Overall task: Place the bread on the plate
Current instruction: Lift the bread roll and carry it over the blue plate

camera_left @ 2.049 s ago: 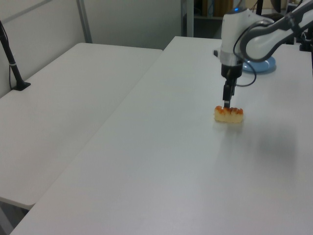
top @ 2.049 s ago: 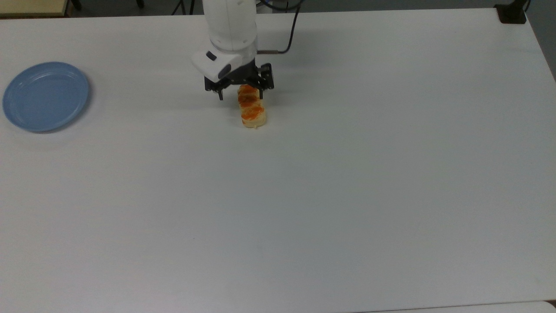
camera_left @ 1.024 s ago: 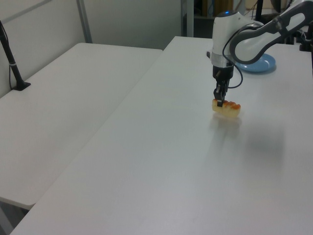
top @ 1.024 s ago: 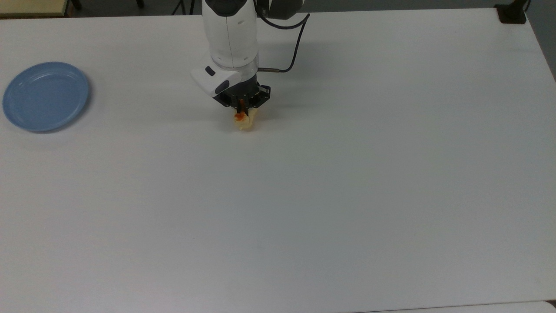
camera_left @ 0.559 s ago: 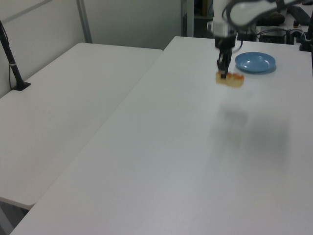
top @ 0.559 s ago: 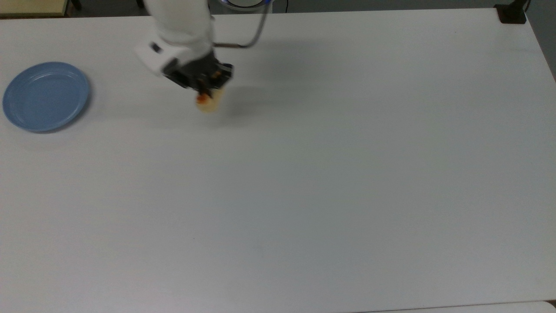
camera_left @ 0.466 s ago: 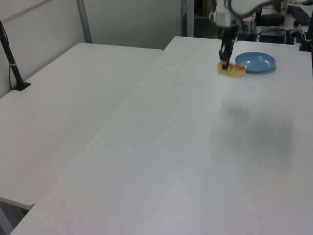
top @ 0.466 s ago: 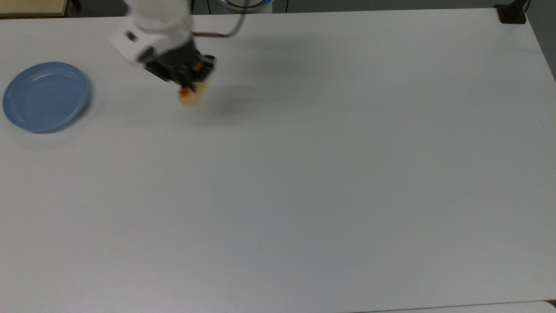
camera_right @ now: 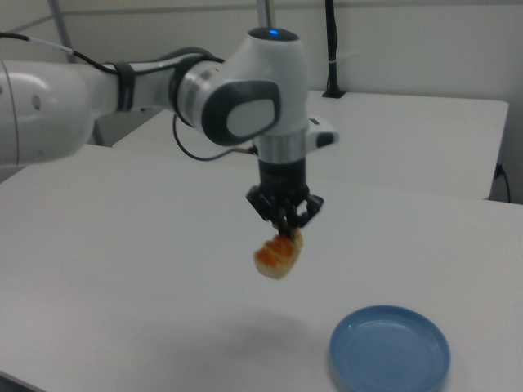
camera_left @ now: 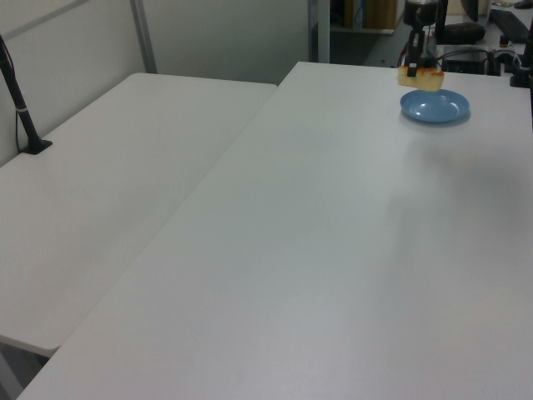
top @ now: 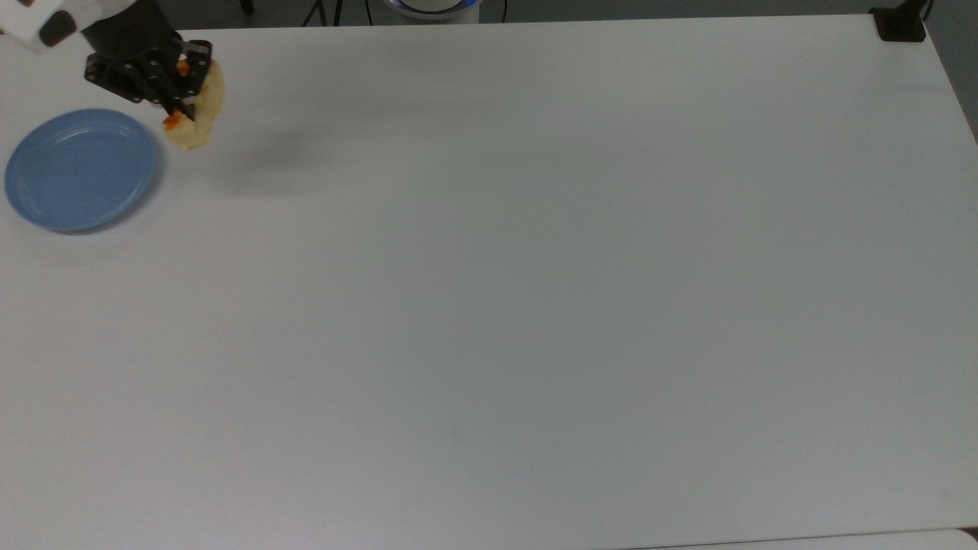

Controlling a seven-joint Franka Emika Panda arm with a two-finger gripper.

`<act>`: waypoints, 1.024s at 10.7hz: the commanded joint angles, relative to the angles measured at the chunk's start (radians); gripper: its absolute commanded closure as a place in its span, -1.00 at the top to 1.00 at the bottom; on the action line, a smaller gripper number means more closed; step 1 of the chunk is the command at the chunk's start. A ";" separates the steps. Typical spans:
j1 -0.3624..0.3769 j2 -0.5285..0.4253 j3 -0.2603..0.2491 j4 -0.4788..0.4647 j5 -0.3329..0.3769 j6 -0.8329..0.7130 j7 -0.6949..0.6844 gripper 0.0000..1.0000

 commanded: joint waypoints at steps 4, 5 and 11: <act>-0.168 0.189 -0.003 0.037 -0.042 0.221 -0.178 -1.00; -0.189 0.218 -0.003 0.039 -0.043 0.283 -0.179 -1.00; -0.230 0.326 -0.003 0.096 -0.058 0.382 -0.186 -1.00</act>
